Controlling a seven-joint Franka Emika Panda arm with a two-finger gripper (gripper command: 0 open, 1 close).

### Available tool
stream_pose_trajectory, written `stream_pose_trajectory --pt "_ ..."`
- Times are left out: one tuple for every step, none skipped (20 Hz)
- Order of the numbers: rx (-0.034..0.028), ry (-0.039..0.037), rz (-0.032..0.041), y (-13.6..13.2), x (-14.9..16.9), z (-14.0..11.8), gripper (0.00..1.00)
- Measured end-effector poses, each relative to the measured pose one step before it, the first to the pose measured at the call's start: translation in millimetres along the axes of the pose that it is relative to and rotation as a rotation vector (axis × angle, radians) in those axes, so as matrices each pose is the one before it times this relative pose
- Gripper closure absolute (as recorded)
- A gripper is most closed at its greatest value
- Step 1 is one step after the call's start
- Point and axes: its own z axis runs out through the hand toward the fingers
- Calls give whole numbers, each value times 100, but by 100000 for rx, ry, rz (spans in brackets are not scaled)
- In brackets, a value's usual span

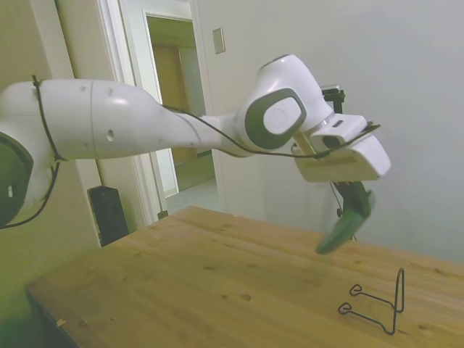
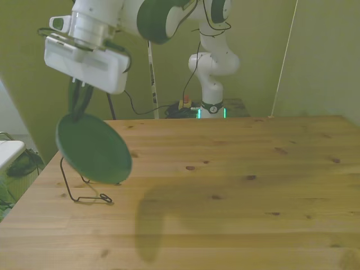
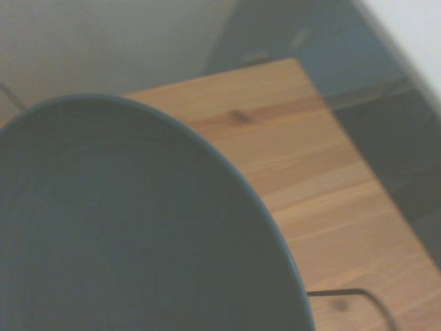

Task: Unload the plate

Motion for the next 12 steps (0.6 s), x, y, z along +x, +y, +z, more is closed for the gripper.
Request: stream_pose_trajectory --pt "3915 -3478 -812 -923 -1093 -546 100" --pt "3822 -3944 -754 -879 -1107 -60 100" --pt "3466 -3951 -904 -825 -1048 398 100" --pt "3223 -4373 -913 -608 -948 765 100" --pt "3055 -4419 -1069 -269 -645 992 100" --pt "2746 -4497 -1147 -8 -424 1038 100" --pt "2491 -4762 -992 298 -164 1104 100" --pt "2329 -4821 -836 564 112 1047 100" --pt "1972 -4985 -784 762 193 1069 100" --pt "1691 -5320 -392 1037 337 1121 100" --pt "1114 -5486 81 1208 384 1132 100" --pt "557 -5910 575 1360 452 1207 100"
